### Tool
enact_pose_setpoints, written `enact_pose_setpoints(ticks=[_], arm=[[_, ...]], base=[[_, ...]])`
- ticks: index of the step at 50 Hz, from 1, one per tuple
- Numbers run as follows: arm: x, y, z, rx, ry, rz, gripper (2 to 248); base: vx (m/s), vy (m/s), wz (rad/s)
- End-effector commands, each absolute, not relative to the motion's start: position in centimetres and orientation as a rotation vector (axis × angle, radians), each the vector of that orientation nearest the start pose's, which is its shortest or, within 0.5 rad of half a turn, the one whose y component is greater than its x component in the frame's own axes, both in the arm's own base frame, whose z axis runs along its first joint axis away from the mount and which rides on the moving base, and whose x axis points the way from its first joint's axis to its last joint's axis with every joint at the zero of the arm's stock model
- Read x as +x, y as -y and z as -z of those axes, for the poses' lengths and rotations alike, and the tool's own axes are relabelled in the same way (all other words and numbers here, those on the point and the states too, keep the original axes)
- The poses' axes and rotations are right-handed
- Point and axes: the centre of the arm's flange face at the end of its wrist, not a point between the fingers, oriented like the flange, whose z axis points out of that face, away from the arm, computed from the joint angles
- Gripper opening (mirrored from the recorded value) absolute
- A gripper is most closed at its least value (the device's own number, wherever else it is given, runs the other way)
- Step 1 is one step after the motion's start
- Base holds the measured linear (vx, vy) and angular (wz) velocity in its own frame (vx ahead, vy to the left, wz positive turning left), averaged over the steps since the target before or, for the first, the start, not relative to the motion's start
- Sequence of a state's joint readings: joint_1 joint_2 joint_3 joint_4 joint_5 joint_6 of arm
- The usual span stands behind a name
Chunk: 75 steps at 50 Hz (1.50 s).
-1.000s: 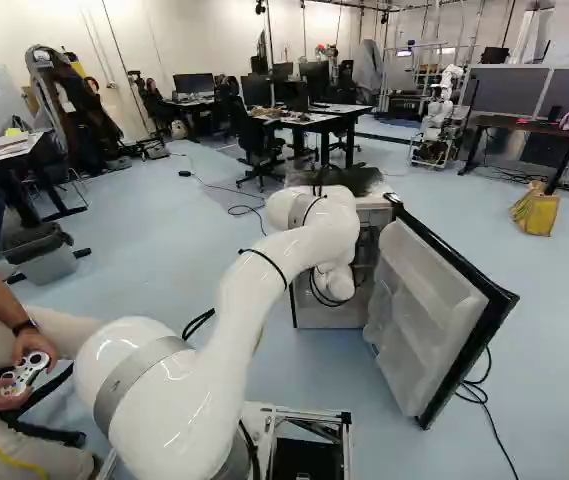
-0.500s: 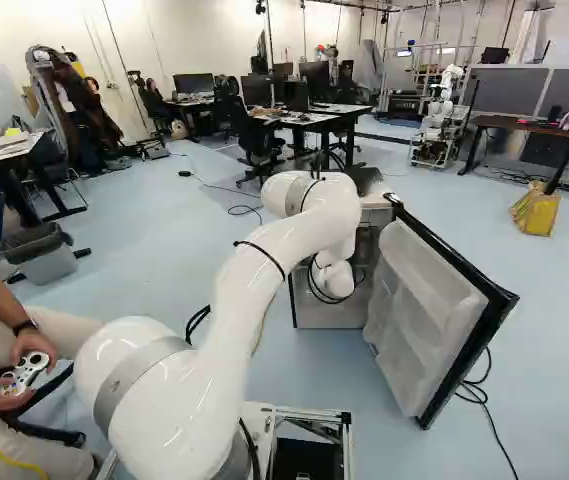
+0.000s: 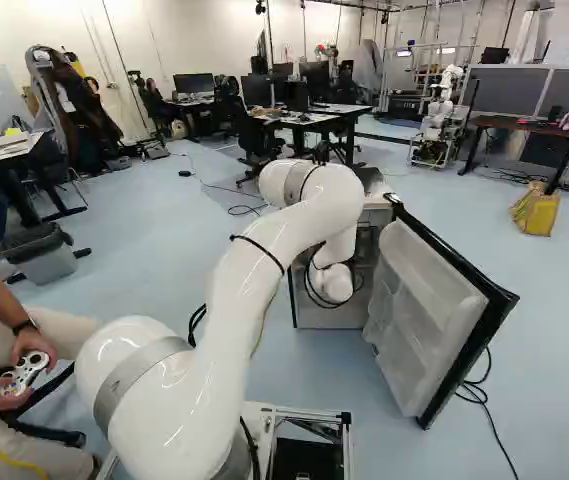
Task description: Grab a drink from the fridge
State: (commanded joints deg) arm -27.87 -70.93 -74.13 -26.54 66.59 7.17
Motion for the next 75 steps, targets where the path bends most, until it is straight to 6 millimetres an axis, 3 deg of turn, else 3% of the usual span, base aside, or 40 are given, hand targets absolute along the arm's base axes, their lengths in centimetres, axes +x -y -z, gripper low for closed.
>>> enact_pose_setpoints(ticks=[13, 75], arm=[[54.0, 25.1, -5.4, -2.567, -0.197, 1.724, 86], [43.1, 20.8, -16.1, -2.611, -0.269, 1.626, 86]], base=[[0.0, 0.0, 0.0], [0.0, 0.0, 0.0]])
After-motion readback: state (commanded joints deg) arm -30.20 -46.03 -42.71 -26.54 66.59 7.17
